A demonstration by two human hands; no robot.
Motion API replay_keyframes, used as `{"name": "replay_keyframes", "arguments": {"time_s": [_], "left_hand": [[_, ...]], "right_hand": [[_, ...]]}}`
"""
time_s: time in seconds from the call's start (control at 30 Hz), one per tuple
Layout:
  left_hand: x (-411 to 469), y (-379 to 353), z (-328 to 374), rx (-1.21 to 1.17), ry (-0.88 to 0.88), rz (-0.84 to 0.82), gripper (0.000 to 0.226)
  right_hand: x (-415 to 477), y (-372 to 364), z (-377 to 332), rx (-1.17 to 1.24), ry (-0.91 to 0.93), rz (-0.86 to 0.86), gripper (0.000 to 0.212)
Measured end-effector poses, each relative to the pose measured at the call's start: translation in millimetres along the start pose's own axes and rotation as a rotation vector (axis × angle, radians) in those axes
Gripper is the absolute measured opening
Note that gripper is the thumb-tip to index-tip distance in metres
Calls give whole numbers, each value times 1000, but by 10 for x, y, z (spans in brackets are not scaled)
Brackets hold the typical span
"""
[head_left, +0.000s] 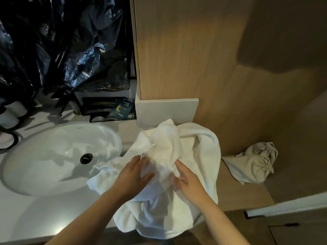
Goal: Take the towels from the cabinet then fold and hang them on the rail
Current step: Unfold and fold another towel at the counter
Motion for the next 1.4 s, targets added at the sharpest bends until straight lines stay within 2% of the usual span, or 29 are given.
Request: {"name": "replay_keyframes", "arguments": {"time_s": [0.13,0.2,0.33,0.4,0.47,0.6,0.73,0.83,0.97,1.03,1.1,1.23,1.4], "left_hand": [[74,-20,-129,-50,112,-54,56],[101,-33,-180,-62,143,-86,57],[117,-50,-259,-132,168,-101,44],[119,-60,-293,-152,173,-108,43],[118,-72,-306,-160,173,-115,47],[120,-50,-323,-170,197,-116,54],[105,0,-291,-197,182,-106,58],[137,79,-165,-137,88,-86,70],[193,120,-68,-141,59,-73,83],[227,85,-88,-131,100,-114,97],[235,5,-130,-87,153,-183,112],[195,-141,-238,-14,207,-268,122],[244,-128,-251,44,183,-334,115]], "right_hand": [[61,127,-106,262,-49,143,42],[54,171,-148,335,-73,161,41],[-59,116,-222,319,-48,0,59],[-102,95,-215,314,-34,-18,55],[-138,110,-206,310,-35,53,45],[-259,165,-286,154,47,256,34],[-336,189,-305,246,43,342,26],[-401,220,-418,258,62,436,15],[-596,432,-737,215,227,702,21],[-706,536,-824,135,272,791,23],[-745,570,-774,-33,172,730,28],[-824,611,-467,-314,-100,504,23],[-880,275,-213,-558,-270,111,11]]}}
Point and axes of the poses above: each hand's wrist, its own x-axis towards the middle knuckle, its own y-axis out of the back of the hand, z = x × y, the point moved 6 cm from there along x, towards the middle knuckle, and after that the axes turned 10 degrees about -y, right-handed, at the moved point
